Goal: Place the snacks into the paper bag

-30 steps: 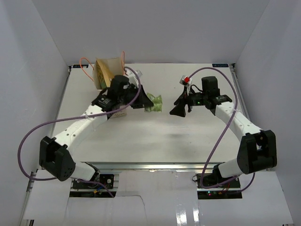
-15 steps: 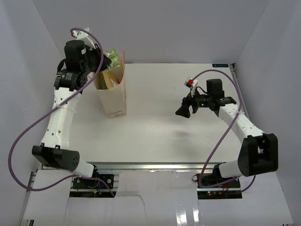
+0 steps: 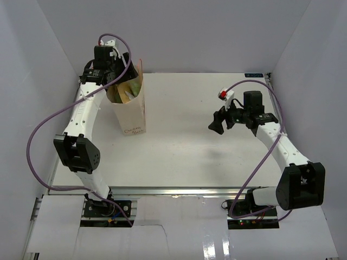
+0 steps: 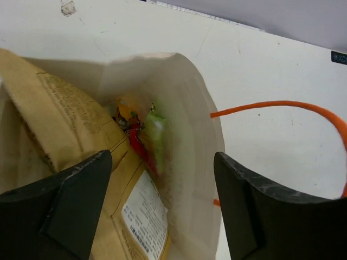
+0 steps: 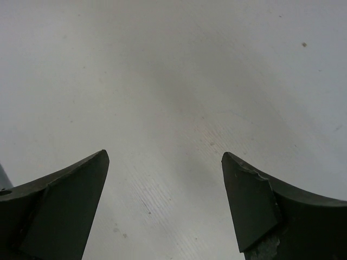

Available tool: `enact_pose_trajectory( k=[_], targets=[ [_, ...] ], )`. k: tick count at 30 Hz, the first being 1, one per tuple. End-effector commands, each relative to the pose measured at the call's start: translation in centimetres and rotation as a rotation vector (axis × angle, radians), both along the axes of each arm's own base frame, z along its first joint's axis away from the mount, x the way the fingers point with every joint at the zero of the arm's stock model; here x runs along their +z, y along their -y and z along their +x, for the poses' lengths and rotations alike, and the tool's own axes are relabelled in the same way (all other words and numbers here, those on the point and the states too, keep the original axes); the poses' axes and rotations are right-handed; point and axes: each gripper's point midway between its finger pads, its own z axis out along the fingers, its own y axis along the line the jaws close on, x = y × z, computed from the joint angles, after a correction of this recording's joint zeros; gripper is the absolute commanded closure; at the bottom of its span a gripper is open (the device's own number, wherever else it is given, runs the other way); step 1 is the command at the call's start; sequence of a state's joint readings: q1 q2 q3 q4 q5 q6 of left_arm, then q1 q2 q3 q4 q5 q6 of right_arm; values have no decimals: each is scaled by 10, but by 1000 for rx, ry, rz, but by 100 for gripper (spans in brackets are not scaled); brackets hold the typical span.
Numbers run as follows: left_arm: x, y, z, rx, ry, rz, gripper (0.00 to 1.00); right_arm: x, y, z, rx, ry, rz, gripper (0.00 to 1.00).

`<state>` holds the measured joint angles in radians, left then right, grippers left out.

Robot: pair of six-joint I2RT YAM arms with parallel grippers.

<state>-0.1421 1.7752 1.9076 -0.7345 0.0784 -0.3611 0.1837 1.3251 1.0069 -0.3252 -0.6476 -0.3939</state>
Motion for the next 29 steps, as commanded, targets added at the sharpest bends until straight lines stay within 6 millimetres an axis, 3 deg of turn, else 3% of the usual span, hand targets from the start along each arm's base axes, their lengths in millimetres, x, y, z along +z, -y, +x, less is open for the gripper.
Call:
enact_pose_trajectory(
  k=[1, 3, 4, 7, 8, 9, 12, 14, 15, 17, 18, 21, 25, 29],
  targets=[
    [81, -6, -23, 3, 192, -20, 12, 17, 30, 20, -129, 102, -95, 10],
    [91, -4, -34, -20, 230, -24, 11, 22, 40, 28, -184, 119, -118, 10],
    [98, -2, -41, -36, 254, -29, 11, 19, 54, 36, -270, 112, -156, 10],
    [112, 15, -83, -173, 363, -76, 10, 14, 75, 49, -410, 43, -176, 10],
    [147, 19, -111, -221, 504, -99, 7, 11, 76, 49, -401, 19, -174, 10],
    [110, 31, -124, -299, 453, -128, 5, 13, 75, 47, -389, 6, -155, 10],
    [101, 44, -175, -397, 568, -221, 2, 35, 83, 48, -422, 67, -138, 10],
    [82, 48, -196, -427, 566, -270, 2, 44, 89, 51, -480, 91, -131, 10],
    [57, 50, -213, -439, 537, -297, 2, 48, 97, 53, -530, 100, -142, 10],
    [39, 51, -227, -436, 512, -345, 2, 54, 106, 51, -586, 120, -148, 10],
    [21, 50, -237, -433, 493, -355, 2, 55, 111, 50, -610, 129, -165, 10],
    [-5, 45, -249, -413, 492, -344, 2, 56, 120, 43, -661, 146, -174, 10],
    [-27, 41, -249, -394, 475, -319, 2, 55, 129, 36, -715, 158, -182, 10],
    [-38, 44, -245, -398, 437, -327, 2, 60, 132, 39, -749, 179, -164, 10]
  ],
)
